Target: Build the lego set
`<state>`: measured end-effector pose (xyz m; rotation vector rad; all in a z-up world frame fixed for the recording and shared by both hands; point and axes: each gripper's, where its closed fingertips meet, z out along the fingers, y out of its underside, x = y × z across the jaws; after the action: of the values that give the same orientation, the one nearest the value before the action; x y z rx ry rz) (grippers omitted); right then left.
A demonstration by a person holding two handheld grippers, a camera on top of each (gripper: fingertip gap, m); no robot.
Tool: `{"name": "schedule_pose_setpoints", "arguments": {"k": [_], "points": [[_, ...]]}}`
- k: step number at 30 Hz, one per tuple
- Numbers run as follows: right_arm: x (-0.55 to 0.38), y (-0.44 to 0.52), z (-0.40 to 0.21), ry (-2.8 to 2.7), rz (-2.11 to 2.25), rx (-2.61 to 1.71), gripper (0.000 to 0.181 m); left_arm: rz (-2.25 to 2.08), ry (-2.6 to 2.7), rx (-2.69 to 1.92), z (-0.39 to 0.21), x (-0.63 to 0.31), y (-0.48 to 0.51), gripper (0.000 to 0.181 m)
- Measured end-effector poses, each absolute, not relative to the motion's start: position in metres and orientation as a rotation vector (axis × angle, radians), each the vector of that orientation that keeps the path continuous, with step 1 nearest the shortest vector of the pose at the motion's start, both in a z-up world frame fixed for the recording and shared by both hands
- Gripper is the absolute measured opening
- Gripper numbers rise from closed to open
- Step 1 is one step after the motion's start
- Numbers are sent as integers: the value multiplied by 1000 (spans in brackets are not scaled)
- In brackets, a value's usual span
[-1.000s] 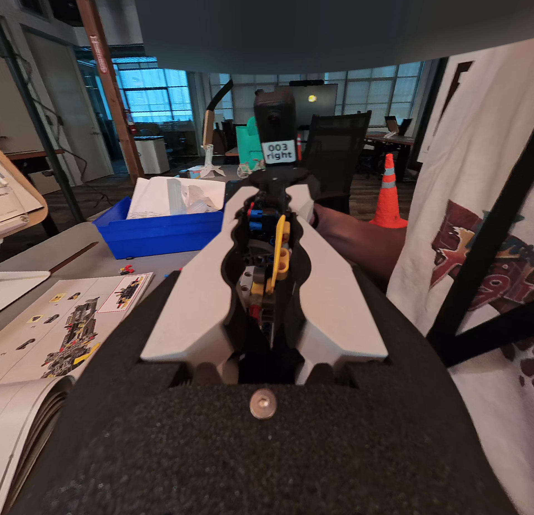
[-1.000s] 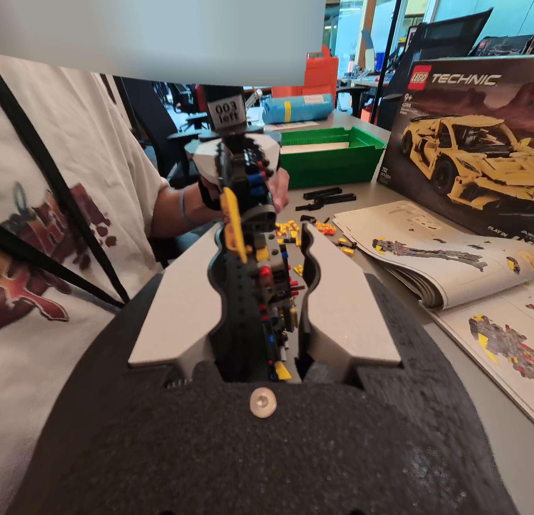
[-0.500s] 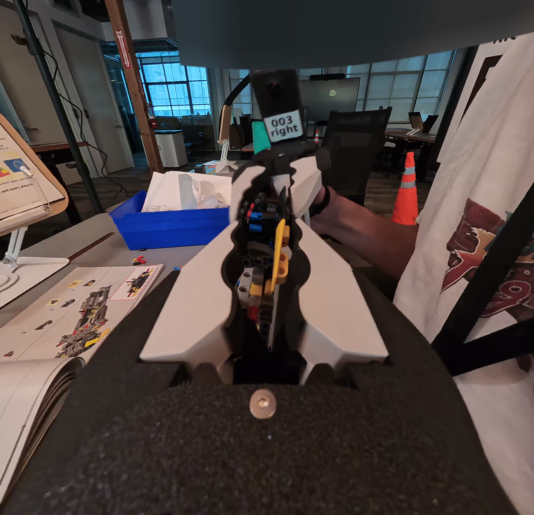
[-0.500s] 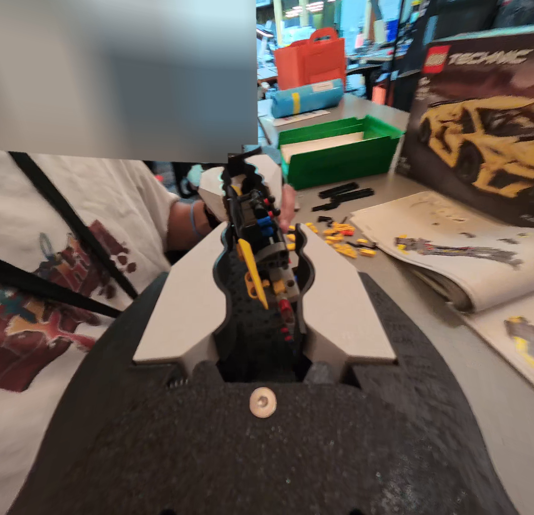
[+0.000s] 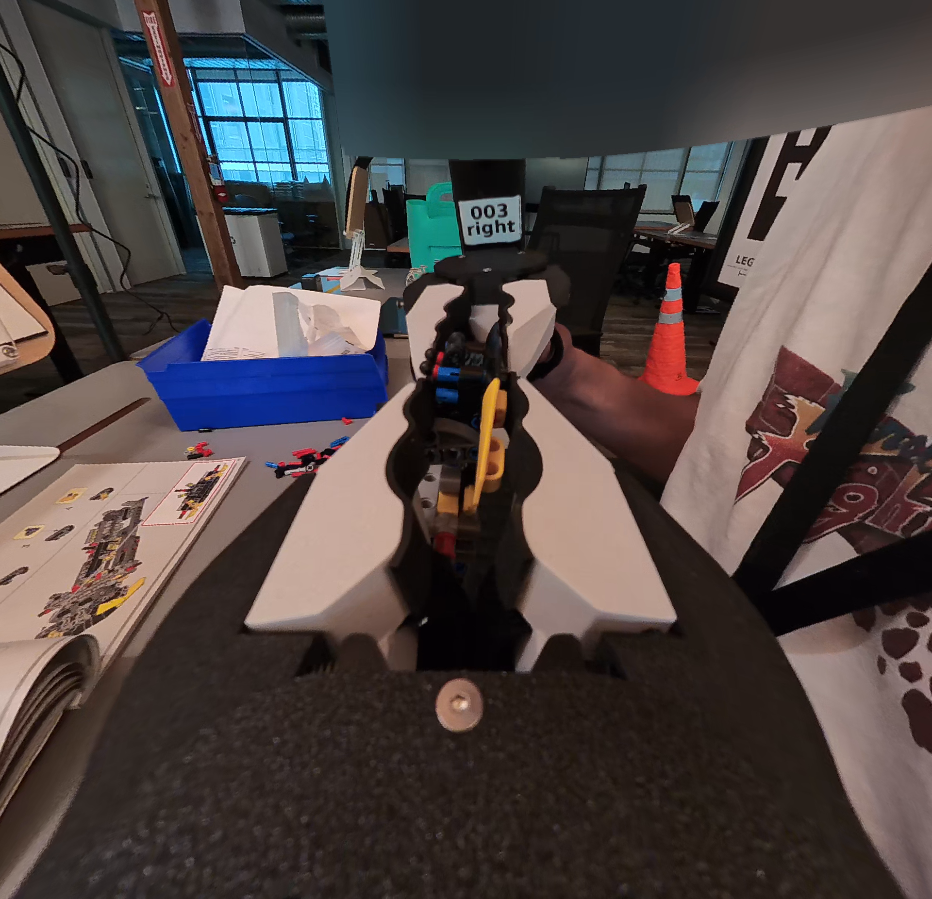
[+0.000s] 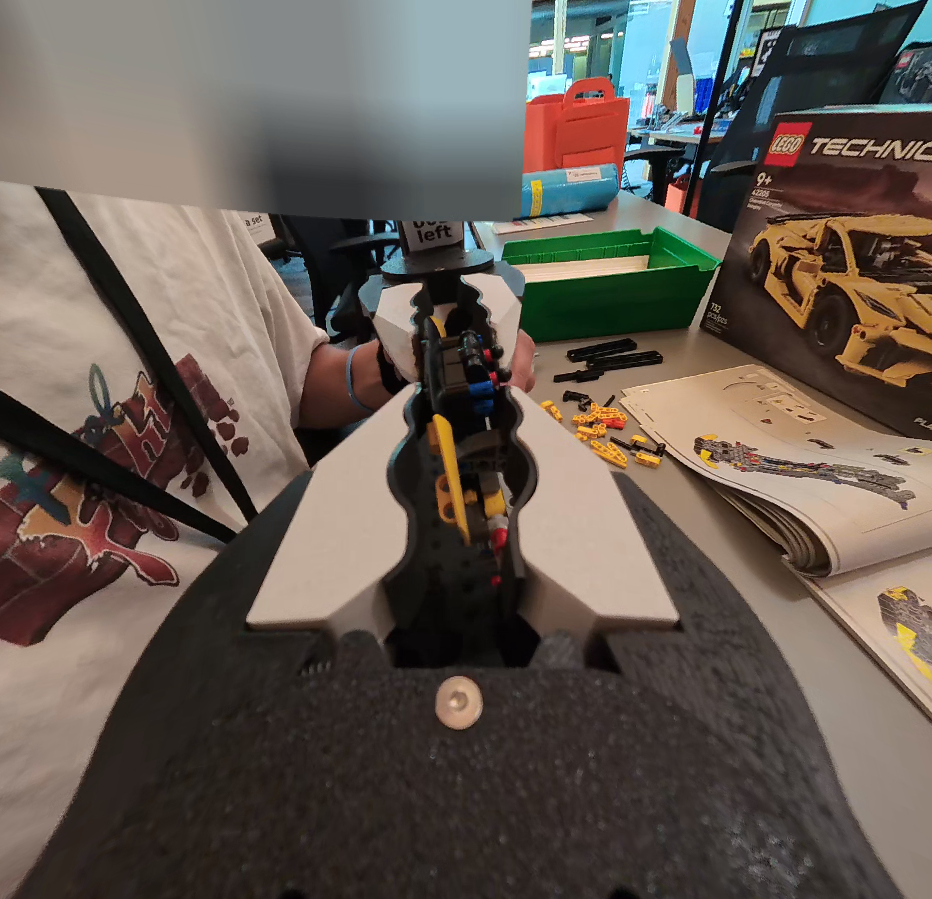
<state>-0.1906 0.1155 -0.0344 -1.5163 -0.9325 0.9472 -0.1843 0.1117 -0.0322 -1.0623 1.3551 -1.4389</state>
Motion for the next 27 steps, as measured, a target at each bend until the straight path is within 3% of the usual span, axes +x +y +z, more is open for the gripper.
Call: {"name": "schedule_pose_setpoints", "arguments": {"k": [27], "points": [[-194,116,-34,-936,918,-1531,27,-1328,1356,-1071,-31,-190,113,24]]}}
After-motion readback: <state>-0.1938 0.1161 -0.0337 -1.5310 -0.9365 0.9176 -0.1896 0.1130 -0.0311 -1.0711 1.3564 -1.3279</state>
